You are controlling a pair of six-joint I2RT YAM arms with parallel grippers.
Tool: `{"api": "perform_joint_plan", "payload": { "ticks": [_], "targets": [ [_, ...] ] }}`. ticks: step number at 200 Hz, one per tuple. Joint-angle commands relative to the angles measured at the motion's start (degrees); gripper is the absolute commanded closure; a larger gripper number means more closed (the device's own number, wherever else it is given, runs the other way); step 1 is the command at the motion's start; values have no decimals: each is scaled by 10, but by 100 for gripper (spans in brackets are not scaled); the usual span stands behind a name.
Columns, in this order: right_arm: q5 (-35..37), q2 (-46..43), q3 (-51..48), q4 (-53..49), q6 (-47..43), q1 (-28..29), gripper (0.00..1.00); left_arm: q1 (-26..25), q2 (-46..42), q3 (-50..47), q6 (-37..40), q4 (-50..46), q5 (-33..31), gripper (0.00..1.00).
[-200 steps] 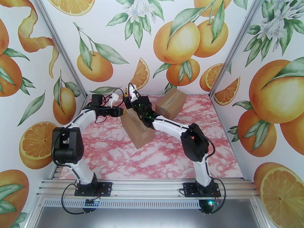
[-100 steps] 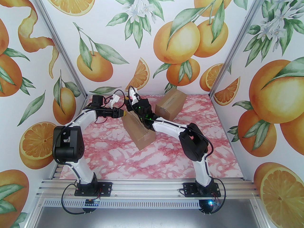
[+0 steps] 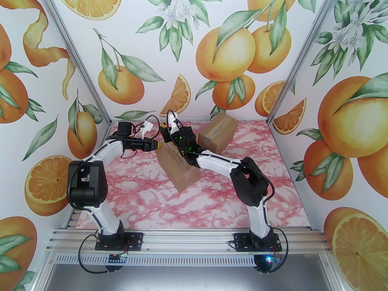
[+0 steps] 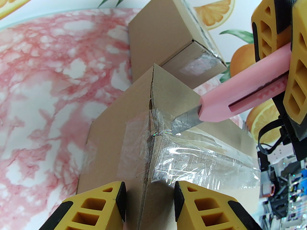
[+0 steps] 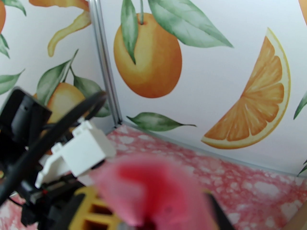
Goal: Unpack the express box
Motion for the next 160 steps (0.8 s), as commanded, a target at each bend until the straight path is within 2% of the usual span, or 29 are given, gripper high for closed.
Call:
{"api": "perform_joint_plan", "payload": {
  "ticks": [1, 93, 160],
  "targets": [
    [-18, -23, -7, 30, -2, -2, 100, -6, 13, -2, 7, -18, 6, 61],
    [20, -15, -27, 48, -43, 11, 100, -7, 15, -4, -2, -11, 3, 64],
    [41, -27, -51, 57, -64, 22, 100, -8, 1, -25, -36, 27, -23, 66]
  ]
}}
